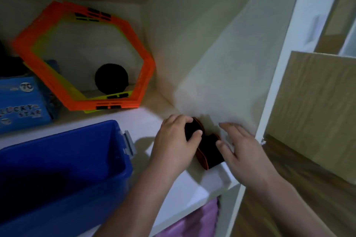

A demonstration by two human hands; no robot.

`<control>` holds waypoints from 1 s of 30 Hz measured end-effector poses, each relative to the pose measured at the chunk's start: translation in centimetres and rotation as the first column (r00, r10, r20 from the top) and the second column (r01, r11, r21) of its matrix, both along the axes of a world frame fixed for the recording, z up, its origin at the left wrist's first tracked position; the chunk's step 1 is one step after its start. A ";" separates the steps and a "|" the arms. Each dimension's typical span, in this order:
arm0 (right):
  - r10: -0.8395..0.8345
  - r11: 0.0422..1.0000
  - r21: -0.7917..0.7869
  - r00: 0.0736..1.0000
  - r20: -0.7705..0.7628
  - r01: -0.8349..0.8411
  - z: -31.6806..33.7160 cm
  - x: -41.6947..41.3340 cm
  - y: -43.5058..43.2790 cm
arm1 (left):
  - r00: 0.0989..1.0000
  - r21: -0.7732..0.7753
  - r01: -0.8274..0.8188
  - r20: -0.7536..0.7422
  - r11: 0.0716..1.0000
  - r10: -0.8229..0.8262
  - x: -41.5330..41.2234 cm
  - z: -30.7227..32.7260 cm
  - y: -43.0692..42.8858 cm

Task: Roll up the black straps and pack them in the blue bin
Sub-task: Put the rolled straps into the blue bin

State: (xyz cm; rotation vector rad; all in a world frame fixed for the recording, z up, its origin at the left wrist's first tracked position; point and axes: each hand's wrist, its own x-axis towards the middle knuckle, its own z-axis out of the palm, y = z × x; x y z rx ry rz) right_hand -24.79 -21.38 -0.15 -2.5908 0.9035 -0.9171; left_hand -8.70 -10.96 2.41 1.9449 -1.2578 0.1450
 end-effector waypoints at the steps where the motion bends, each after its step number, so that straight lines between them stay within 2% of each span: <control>1: 0.010 1.000 0.014 1.000 -0.025 -0.009 -0.8 0.0 -0.2 | 1.000 0.032 0.004 -0.023 0.999 -0.003 0.0 -0.9 -0.9; 5: 0.028 0.998 0.062 0.994 -0.103 -0.022 -3.3 0.7 -0.4 | 0.989 0.154 -0.005 -0.143 0.988 0.027 -0.2 -4.1 -3.7; 9: 0.012 0.998 0.068 0.994 -0.110 -0.005 -4.6 1.5 -0.8 | 0.946 0.234 0.011 -0.318 0.972 0.066 -0.5 -6.0 -5.4; 14: -0.003 0.998 0.066 0.995 -0.097 0.009 -5.1 1.9 -1.2 | 0.810 0.156 0.030 -0.583 0.987 0.068 -0.3 -6.8 -6.2; 18: 0.015 0.996 0.086 0.997 -0.070 -0.009 -5.2 1.7 -0.9 | 0.734 -0.005 0.003 -0.679 1.000 -0.006 -0.5 -7.4 -6.1; 23: 0.094 0.912 0.362 0.956 0.276 -0.195 -2.3 1.2 -0.3 | 0.723 -0.205 -0.067 -0.684 0.976 -0.094 -1.1 -4.0 -3.8; 26: 0.093 0.840 0.446 0.892 0.442 -0.308 0.4 1.8 0.1 | 0.719 -0.277 -0.051 -0.677 0.959 -0.157 -1.0 -0.8 -1.9; 30: 0.158 0.687 0.506 0.788 0.595 -0.521 3.4 4.3 1.7 | 0.748 -0.326 -0.043 -0.638 0.944 -0.186 0.0 2.6 1.5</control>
